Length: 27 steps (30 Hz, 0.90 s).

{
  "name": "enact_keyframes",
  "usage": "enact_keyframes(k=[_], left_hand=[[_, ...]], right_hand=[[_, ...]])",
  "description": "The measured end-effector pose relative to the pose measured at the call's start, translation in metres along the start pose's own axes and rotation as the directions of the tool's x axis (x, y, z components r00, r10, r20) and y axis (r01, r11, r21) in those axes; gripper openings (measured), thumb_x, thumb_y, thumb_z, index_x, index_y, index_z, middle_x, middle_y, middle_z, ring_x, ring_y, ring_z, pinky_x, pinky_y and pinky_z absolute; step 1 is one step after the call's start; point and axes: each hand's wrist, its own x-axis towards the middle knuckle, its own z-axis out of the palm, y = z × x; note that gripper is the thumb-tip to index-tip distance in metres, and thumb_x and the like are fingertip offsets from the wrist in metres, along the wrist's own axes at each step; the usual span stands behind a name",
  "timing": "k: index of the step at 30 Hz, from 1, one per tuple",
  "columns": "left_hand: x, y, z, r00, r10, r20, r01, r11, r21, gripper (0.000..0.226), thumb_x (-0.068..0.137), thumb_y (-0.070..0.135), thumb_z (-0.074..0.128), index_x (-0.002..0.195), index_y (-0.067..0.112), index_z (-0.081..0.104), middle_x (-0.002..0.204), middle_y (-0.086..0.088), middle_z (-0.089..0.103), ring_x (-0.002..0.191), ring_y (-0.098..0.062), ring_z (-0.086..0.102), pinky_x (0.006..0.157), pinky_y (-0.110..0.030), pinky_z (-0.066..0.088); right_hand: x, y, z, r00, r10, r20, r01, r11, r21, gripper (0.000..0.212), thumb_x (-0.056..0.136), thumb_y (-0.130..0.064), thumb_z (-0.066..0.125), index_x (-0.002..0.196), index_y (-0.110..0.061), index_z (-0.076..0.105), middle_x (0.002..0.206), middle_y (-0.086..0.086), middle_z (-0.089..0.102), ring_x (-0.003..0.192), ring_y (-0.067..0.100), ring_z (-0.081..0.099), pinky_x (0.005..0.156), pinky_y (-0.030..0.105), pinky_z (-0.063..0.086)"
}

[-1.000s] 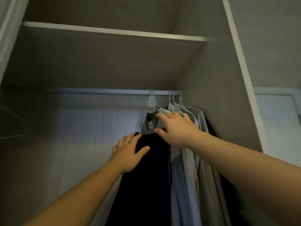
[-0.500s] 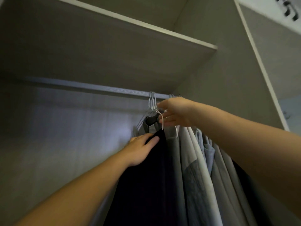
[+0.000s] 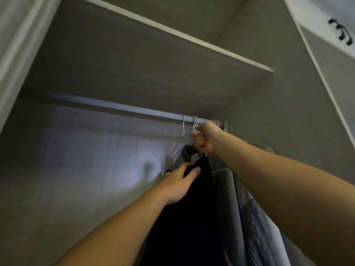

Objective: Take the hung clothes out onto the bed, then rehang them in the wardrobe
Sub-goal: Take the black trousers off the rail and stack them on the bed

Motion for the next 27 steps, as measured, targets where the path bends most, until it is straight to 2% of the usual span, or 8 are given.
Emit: enact_keyframes(k=[4,8,14,18,20,22,24,27], left_hand=[[-0.003,0.0,-0.002,0.998,0.003,-0.062,-0.007,0.997,-0.071,0.058,0.092,0.072,0.033,0.144,0.047,0.037,0.147,-0.003,0.047,0.133,-0.025,0.047,0.106,-0.034,0.037],[-0.004,0.009,-0.005,0.991,0.049,-0.125,-0.061,0.993,-0.096,0.054,0.095,0.068,0.034,0.147,0.051,0.031,0.154,0.0,0.039,0.142,-0.027,0.034,0.115,-0.042,0.03],[-0.002,0.031,0.004,0.971,0.18,-0.158,-0.169,0.982,0.08,0.059,0.095,0.068,0.031,0.149,0.047,0.027,0.161,0.008,0.026,0.147,-0.022,0.02,0.117,-0.046,0.024],[-0.002,0.054,0.013,0.951,0.203,-0.235,-0.165,0.971,0.174,0.06,0.096,0.067,0.027,0.151,0.042,0.023,0.164,0.007,0.015,0.15,-0.021,0.01,0.118,-0.047,0.02],[-0.003,0.069,0.02,0.929,0.22,-0.297,-0.166,0.967,0.195,0.062,0.097,0.065,0.026,0.153,0.038,0.022,0.165,0.004,0.013,0.15,-0.021,0.006,0.118,-0.047,0.019],[-0.003,0.088,0.029,0.899,0.236,-0.368,-0.165,0.963,0.213,0.063,0.098,0.063,0.027,0.154,0.035,0.02,0.165,0.002,0.011,0.15,-0.021,0.004,0.119,-0.048,0.018],[-0.003,0.11,0.041,0.865,0.252,-0.434,-0.17,0.961,0.219,0.064,0.098,0.062,0.027,0.155,0.033,0.017,0.166,0.001,0.008,0.151,-0.022,0.002,0.119,-0.049,0.016],[-0.004,0.147,0.059,0.778,0.305,-0.55,-0.21,0.95,0.23,0.066,0.098,0.058,0.03,0.156,0.03,0.015,0.166,-0.001,0.004,0.151,-0.025,0.0,0.121,-0.049,0.013]], right_hand=[[0.0,0.002,0.017,0.991,-0.127,-0.029,0.129,0.988,0.08,0.019,0.101,-0.011,0.032,0.088,-0.007,0.045,0.031,-0.004,0.029,0.024,0.008,0.017,0.025,0.017,0.013],[-0.01,-0.01,0.019,0.979,-0.201,-0.028,0.203,0.976,0.076,0.027,0.099,-0.007,0.032,0.075,-0.009,0.044,0.036,-0.006,0.022,0.026,0.007,0.015,0.026,0.017,0.012],[-0.038,-0.027,-0.015,0.965,-0.26,-0.045,0.258,0.965,-0.04,0.021,0.099,-0.008,0.038,0.082,-0.01,0.049,0.043,-0.007,0.02,0.029,0.006,0.015,0.025,0.016,0.013],[-0.071,-0.042,-0.048,0.924,-0.353,-0.144,0.318,0.922,-0.223,0.018,0.094,-0.003,0.046,0.08,-0.01,0.054,0.043,-0.006,0.021,0.029,0.006,0.016,0.029,0.012,0.013],[-0.092,-0.052,-0.071,0.866,-0.455,-0.209,0.36,0.856,-0.37,0.013,0.093,-0.004,0.052,0.084,-0.006,0.061,0.047,-0.003,0.023,0.03,0.008,0.019,0.033,0.012,0.015],[-0.115,-0.065,-0.095,0.775,-0.584,-0.243,0.387,0.741,-0.549,0.01,0.09,-0.008,0.059,0.086,-0.005,0.069,0.049,0.0,0.03,0.036,0.013,0.023,0.036,0.014,0.018],[-0.145,-0.08,-0.118,0.685,-0.693,-0.224,0.373,0.597,-0.71,0.011,0.089,-0.013,0.064,0.085,-0.009,0.074,0.044,-0.003,0.035,0.039,0.015,0.026,0.039,0.018,0.022],[-0.191,-0.101,-0.149,0.599,-0.785,-0.157,0.316,0.412,-0.854,0.012,0.089,-0.02,0.065,0.082,-0.017,0.074,0.04,-0.01,0.041,0.039,0.009,0.034,0.043,0.021,0.029]])
